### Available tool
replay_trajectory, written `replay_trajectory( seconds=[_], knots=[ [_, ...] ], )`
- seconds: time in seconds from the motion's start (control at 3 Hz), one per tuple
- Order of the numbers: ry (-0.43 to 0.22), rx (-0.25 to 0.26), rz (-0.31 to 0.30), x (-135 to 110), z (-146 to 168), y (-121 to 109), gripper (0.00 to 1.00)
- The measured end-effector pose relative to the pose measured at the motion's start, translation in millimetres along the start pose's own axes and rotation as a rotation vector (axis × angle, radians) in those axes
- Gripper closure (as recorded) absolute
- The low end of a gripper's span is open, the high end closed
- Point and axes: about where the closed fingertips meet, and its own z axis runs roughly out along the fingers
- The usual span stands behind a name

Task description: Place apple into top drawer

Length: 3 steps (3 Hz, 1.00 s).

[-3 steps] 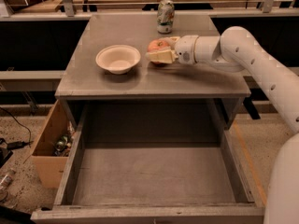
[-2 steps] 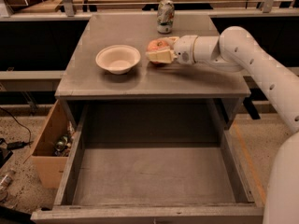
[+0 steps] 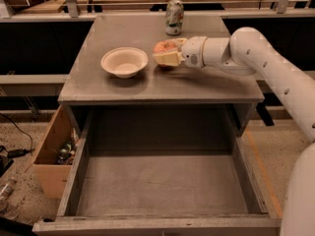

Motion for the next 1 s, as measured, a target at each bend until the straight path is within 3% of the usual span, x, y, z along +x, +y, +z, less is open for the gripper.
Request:
replay_trajectory(
  seconds=[0.33,0.67,1.0],
  knots=[
    [0.023,0.030,-0.041,-19.7,-26.0,15.0,1.00],
    [0.050,0.050,-0.099,-47.4,-59.6,51.7,1.00],
    [0.075,0.046,-0.124,-56.3,-97.4,107.6,1.00]
  ],
)
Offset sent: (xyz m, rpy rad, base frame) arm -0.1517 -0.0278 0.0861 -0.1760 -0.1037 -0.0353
